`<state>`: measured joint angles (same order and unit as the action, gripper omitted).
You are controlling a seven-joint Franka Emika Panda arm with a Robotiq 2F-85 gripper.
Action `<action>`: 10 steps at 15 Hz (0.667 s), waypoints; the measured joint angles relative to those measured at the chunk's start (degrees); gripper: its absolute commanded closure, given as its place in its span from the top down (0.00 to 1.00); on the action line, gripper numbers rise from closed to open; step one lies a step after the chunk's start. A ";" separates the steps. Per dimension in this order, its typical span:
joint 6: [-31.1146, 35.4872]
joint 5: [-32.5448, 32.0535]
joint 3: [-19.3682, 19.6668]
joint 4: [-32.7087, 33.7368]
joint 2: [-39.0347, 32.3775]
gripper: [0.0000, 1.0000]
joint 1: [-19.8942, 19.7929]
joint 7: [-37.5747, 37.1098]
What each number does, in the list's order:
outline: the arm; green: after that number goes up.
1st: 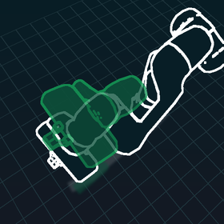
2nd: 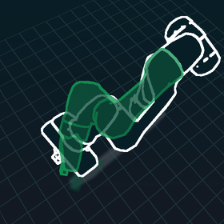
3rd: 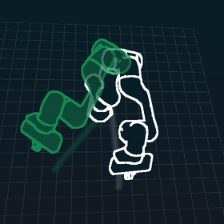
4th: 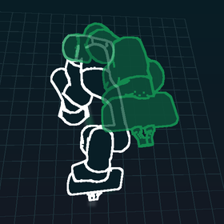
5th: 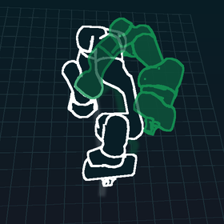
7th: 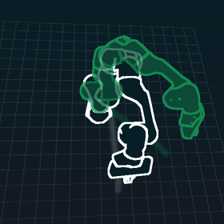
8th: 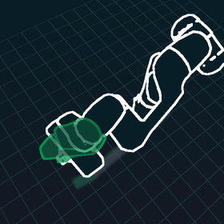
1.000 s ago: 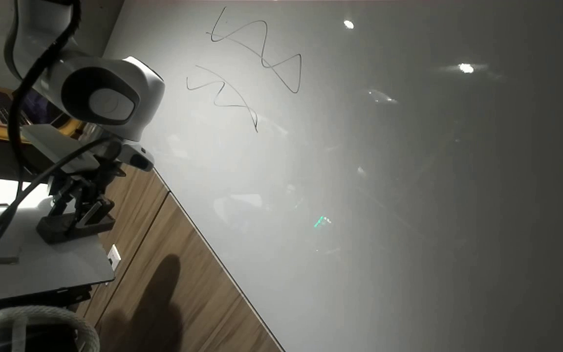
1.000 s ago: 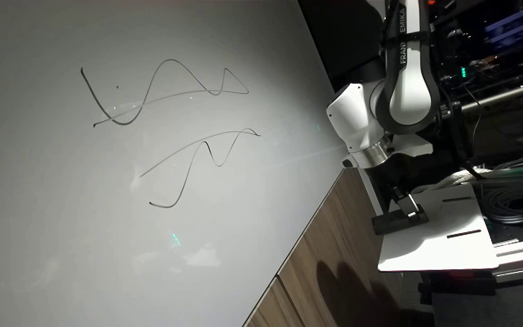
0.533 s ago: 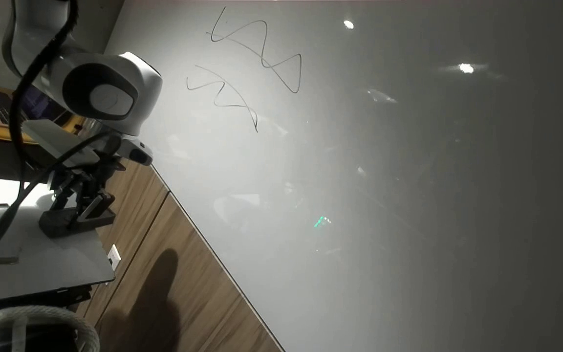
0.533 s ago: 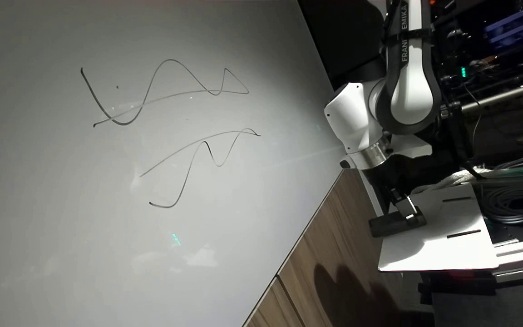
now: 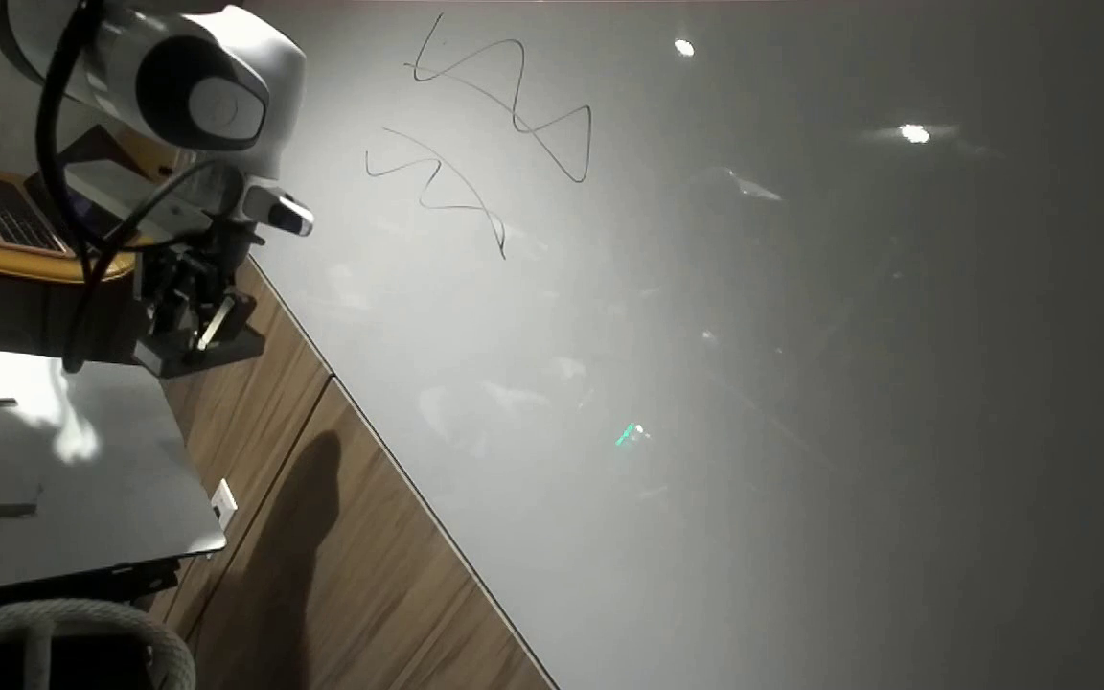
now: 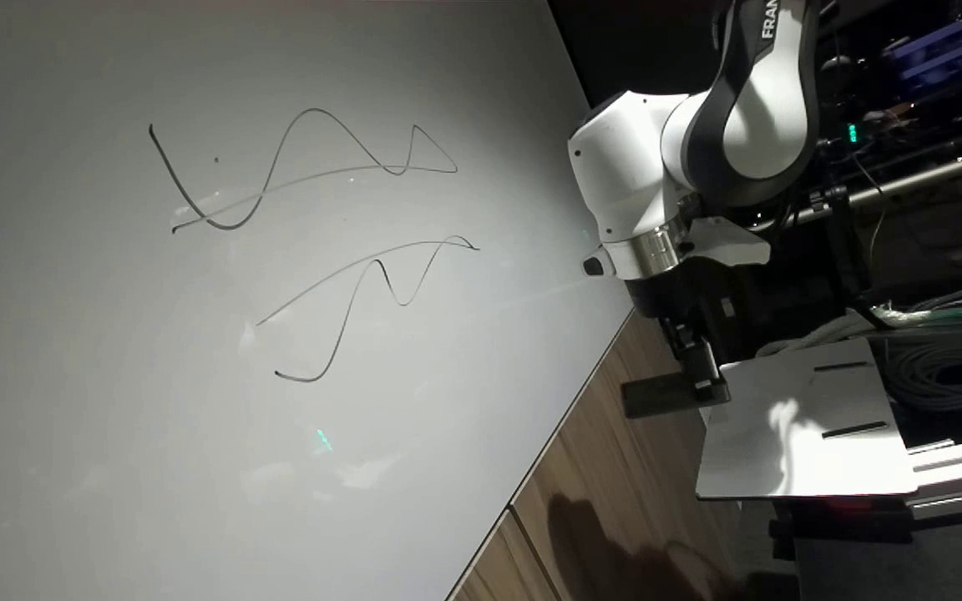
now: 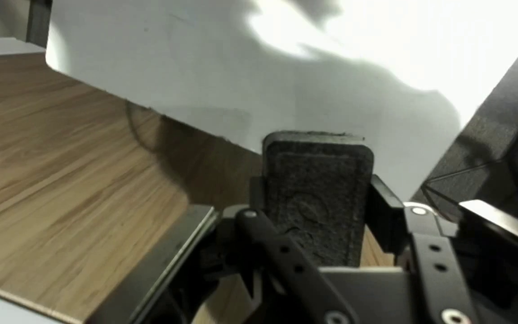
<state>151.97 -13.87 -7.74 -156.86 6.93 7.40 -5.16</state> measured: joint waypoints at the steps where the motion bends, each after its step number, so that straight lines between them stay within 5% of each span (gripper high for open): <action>1: -0.33 0.17 -0.81 -0.23 2.27 0.29 0.57 -0.63; 10: -4.81 2.13 -6.46 -0.19 23.17 0.29 3.99 -3.10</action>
<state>147.16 -11.74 -14.20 -157.06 30.10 11.38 -8.26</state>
